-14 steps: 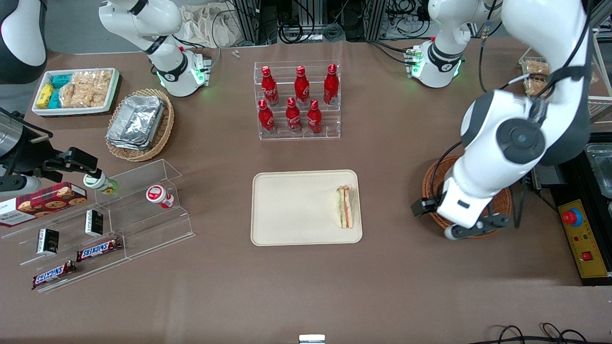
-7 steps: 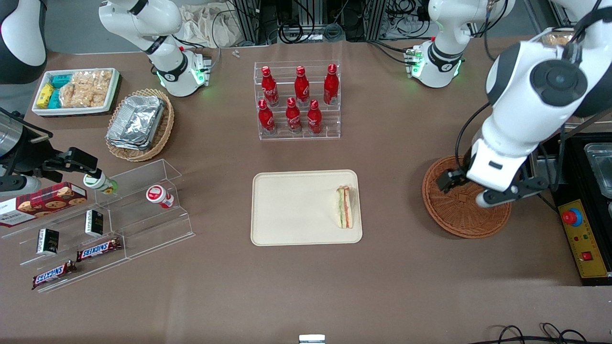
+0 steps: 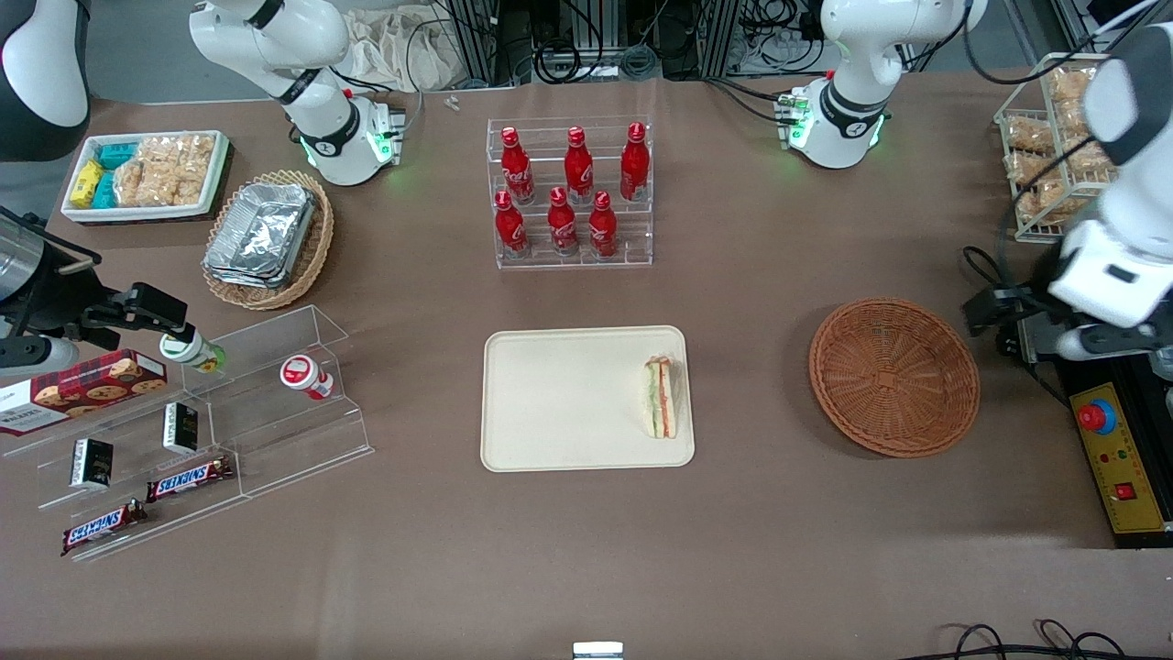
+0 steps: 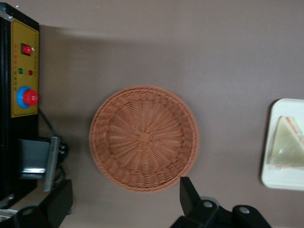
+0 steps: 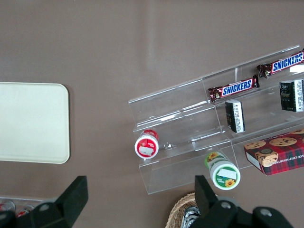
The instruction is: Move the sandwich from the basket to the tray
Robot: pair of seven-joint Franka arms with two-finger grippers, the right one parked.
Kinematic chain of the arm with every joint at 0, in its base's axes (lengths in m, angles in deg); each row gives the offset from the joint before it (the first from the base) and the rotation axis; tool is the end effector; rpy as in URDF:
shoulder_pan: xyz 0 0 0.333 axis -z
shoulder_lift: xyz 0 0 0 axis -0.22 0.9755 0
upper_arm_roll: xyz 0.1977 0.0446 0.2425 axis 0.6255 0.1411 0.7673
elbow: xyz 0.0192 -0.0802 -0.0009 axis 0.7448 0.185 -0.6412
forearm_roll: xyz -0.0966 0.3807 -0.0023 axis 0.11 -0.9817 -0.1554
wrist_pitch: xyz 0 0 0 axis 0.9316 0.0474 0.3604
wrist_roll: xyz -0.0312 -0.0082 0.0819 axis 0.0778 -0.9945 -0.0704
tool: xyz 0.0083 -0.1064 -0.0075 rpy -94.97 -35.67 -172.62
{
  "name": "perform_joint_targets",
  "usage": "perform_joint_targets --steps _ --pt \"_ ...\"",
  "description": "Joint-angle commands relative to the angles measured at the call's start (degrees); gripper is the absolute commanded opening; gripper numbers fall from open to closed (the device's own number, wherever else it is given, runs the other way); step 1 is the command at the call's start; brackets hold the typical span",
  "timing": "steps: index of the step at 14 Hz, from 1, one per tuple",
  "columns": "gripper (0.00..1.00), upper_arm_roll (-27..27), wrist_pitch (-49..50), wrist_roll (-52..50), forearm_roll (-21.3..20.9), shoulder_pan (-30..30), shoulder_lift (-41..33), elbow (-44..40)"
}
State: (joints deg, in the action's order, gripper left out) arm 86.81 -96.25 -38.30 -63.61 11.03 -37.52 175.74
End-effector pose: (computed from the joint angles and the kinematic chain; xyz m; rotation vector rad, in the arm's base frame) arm 0.5803 -0.0025 0.5639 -3.1125 -0.1192 -0.0705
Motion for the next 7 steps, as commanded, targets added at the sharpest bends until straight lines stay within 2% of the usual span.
perform_joint_targets --steps 1,3,7 --pt "1.00 1.9 6.2 5.3 1.5 -0.1 1.9 -6.2" --pt "1.00 1.9 10.9 7.5 0.7 0.3 5.4 -12.5" --pt "1.00 2.0 11.7 5.2 2.2 -0.1 5.9 -13.0"
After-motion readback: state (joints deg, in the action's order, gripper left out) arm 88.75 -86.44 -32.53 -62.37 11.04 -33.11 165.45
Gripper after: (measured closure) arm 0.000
